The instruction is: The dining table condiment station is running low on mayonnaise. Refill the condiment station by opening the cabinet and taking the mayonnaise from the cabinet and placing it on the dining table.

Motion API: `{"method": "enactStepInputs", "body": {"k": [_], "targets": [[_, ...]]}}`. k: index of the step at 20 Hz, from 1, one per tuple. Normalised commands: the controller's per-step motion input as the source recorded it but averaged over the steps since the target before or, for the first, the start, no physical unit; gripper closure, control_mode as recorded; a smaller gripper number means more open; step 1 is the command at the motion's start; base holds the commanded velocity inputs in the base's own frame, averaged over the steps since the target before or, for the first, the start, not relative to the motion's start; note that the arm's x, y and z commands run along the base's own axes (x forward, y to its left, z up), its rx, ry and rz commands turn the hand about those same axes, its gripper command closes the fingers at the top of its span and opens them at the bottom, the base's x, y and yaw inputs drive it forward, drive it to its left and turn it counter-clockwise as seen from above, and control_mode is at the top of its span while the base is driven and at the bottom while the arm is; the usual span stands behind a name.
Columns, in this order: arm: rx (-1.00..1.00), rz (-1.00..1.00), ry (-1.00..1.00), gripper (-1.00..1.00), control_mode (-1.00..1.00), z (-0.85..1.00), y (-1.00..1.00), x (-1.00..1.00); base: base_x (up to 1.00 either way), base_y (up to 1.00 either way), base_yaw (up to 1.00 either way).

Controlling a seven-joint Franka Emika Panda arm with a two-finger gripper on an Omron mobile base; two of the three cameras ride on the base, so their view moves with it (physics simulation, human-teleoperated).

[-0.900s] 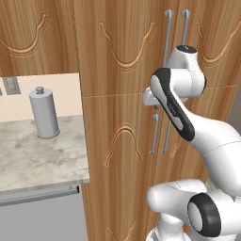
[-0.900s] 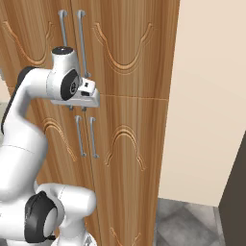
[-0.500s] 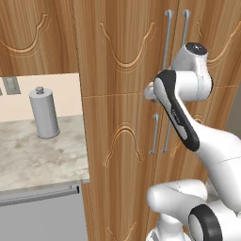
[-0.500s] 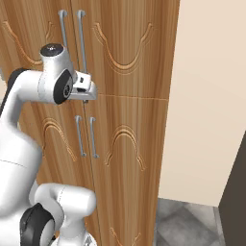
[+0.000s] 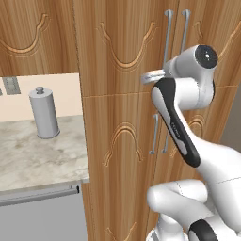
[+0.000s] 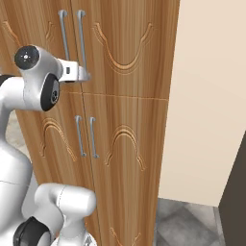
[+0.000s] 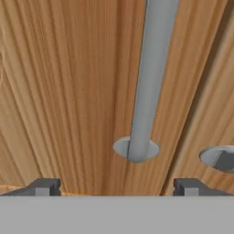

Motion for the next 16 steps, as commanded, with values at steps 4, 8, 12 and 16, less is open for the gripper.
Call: {"method": "enactStepInputs", "body": {"k": [4,8,12,16], "targets": [[0.0,0.0,-0.27,-1.0,-1.0,0.84,0.06,0.0,0.0,0.0,0.0],[0.01,-0.01,-0.12,-1.0,-1.0,0.67,0.0,0.01,0.0,0.0,0.0],[0.0,0.0,0.0,-1.0,-1.0,0.47,0.0,0.08,0.0,0.0,0.0],[0.0,0.0,0.02,-1.0,-1.0,0.18,0.0,0.27,0.0,0.0,0.0]]}}
